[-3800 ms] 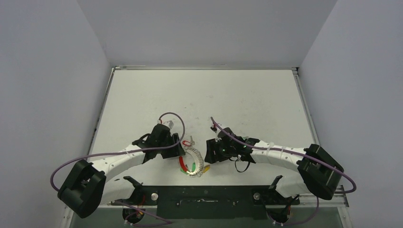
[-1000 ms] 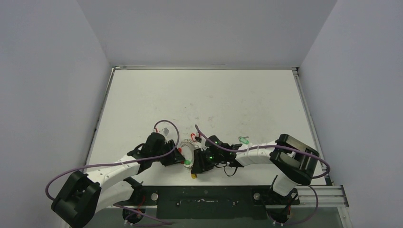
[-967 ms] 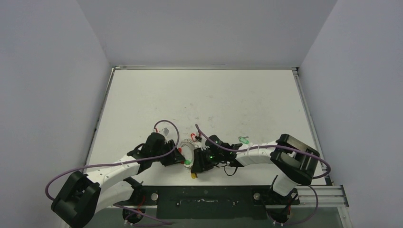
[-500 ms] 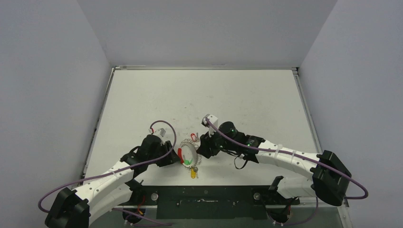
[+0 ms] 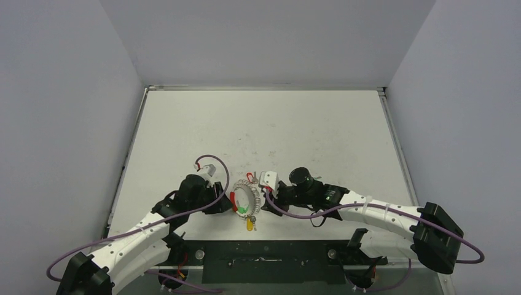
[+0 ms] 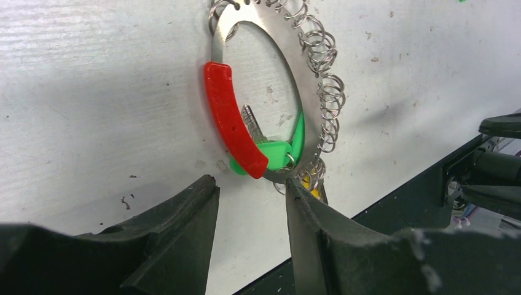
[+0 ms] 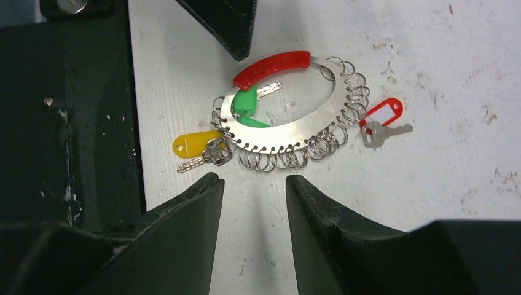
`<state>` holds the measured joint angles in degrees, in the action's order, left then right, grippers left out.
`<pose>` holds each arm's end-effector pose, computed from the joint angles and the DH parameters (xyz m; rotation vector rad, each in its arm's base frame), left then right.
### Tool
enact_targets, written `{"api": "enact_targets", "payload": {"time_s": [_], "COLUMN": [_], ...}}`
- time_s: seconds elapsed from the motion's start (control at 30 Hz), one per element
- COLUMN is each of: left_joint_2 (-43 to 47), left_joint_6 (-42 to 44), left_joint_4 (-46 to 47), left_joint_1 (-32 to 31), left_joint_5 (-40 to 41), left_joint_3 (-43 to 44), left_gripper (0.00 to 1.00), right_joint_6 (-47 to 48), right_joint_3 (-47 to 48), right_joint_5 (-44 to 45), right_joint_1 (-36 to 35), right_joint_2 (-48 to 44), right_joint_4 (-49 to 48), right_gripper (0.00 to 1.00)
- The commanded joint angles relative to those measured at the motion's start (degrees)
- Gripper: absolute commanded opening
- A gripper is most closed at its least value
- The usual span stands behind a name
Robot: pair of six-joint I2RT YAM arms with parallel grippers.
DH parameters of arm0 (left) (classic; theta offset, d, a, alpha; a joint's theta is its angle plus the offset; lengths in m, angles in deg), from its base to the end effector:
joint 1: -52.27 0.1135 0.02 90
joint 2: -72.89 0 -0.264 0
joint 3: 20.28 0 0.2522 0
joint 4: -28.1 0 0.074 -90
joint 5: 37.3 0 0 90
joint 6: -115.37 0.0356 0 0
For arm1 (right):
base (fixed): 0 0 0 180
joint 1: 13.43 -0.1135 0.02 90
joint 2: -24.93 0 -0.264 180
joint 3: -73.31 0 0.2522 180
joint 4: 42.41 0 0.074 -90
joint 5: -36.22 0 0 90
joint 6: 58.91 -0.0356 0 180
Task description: Put the keys on the keyring
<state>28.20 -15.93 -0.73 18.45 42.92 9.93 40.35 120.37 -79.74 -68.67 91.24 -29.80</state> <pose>0.1261 -0.0918 0.1613 -0.0701 2.4719 -0.8178 0.1252 0.2078 0.2161 -1.4101 1.7074 0.9430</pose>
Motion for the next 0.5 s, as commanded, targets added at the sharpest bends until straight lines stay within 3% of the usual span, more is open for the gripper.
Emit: {"api": "enact_targets", "payload": {"time_s": [0.0,0.27,0.47], "left_joint_2": [1.27,2.25,0.97], "left_joint_6": [4.56,4.99,3.07], "left_joint_4": [5.18,8.87,8.69], "left_joint_1": [-0.36,-1.33,-1.75], "left_joint_5": [-3.16,-4.25,-2.99], "left_joint_3": [0.84,-0.61,-0.95], "left_gripper": [0.42,0.38,0.37], "right_joint_6": [12.12,18.30,13.20], "right_joint_3": [-0.30,-1.10,-3.61], "right_joint_5": [-4.10,-0.34,7.63], "right_joint_1": [-1.26,-5.72,-10.46], "right_joint_2": [-0.03,4.39,5.71], "right_joint_4": [-0.50,0.19,-9.52], "right_gripper": [0.42,0.39,0.35]}}
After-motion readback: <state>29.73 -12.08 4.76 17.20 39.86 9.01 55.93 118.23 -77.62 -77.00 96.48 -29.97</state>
